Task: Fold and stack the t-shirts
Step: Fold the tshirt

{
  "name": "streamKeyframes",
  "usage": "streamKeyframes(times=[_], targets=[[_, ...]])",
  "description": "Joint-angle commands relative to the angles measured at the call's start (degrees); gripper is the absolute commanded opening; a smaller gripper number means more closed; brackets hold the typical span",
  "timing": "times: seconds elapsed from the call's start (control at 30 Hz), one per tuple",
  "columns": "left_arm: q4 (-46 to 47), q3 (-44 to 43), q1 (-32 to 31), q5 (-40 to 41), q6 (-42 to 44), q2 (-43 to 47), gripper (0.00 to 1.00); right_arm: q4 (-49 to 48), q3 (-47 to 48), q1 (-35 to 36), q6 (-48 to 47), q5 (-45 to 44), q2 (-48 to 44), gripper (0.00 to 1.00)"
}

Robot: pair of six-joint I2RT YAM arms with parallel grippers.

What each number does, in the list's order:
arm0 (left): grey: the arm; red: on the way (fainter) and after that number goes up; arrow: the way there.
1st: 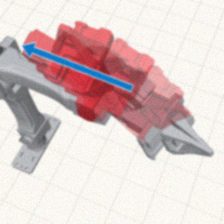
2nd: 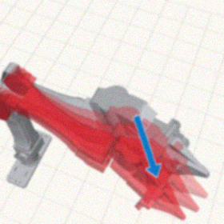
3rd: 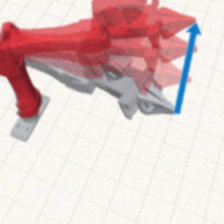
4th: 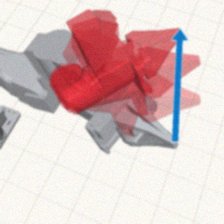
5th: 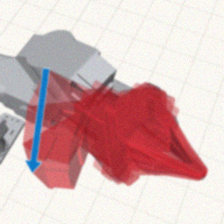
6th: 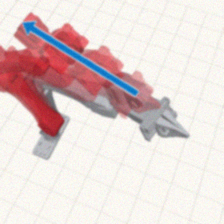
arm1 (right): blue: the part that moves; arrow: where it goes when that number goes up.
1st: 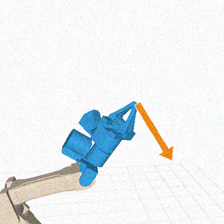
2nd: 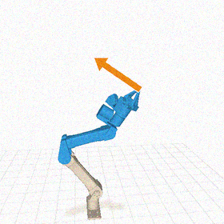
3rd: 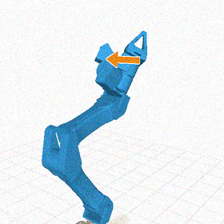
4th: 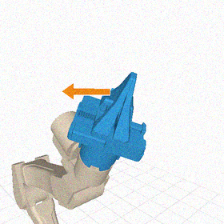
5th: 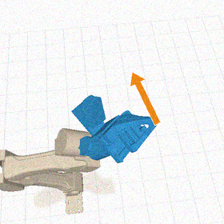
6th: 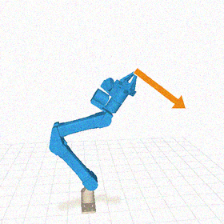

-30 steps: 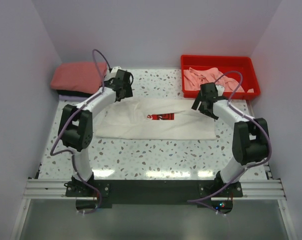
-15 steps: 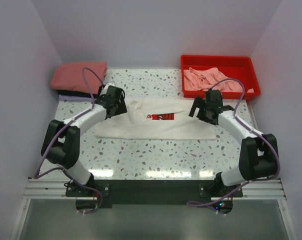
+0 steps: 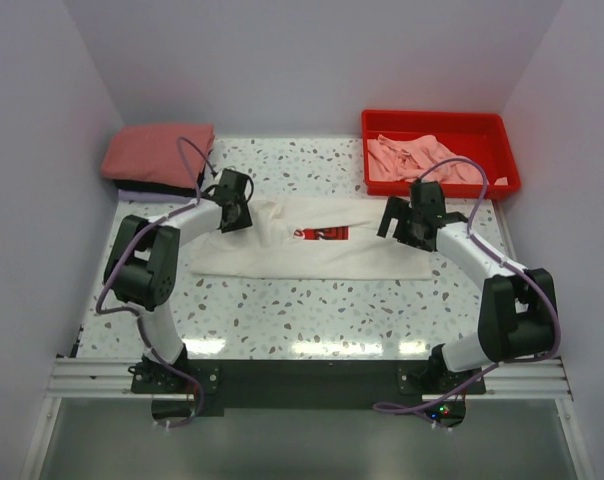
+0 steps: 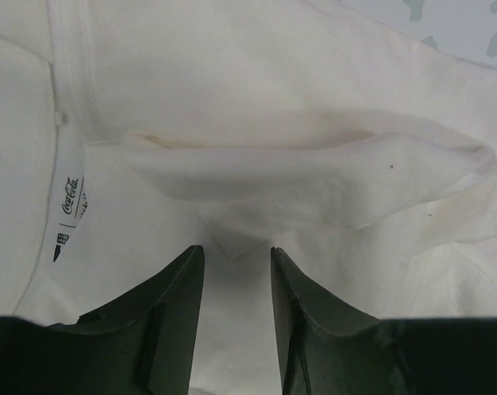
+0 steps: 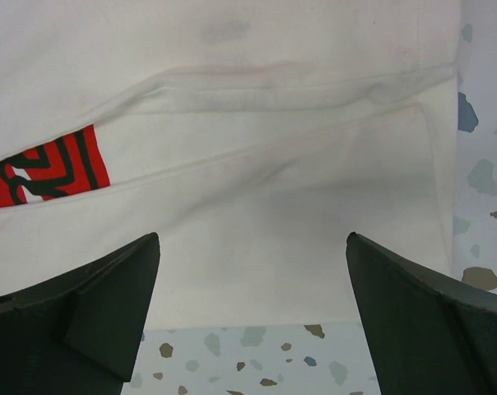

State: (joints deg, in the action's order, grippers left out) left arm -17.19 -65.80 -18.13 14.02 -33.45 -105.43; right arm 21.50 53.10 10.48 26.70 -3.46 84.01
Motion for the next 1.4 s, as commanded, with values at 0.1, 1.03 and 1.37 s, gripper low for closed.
streamKeyframes(times=[0.1, 1.03, 1.37], targets=[[1.9, -3.19, 0.81, 0.83, 0.32, -1.36, 0.36, -0.23, -0.19, -0.11, -1.3, -0.14, -0.77, 0.99], [0.49, -10.66, 4.59, 2.24, 3.22, -2.06, 0.0, 0.3, 0.42, -0.11, -1.91, -1.11, 0.45, 0.99], [-2.31, -20.06, 5.82, 3.2, 5.76, -7.76, 0.0, 0.65, 1.04, -0.11, -2.44, -1.98, 1.42, 0.99]])
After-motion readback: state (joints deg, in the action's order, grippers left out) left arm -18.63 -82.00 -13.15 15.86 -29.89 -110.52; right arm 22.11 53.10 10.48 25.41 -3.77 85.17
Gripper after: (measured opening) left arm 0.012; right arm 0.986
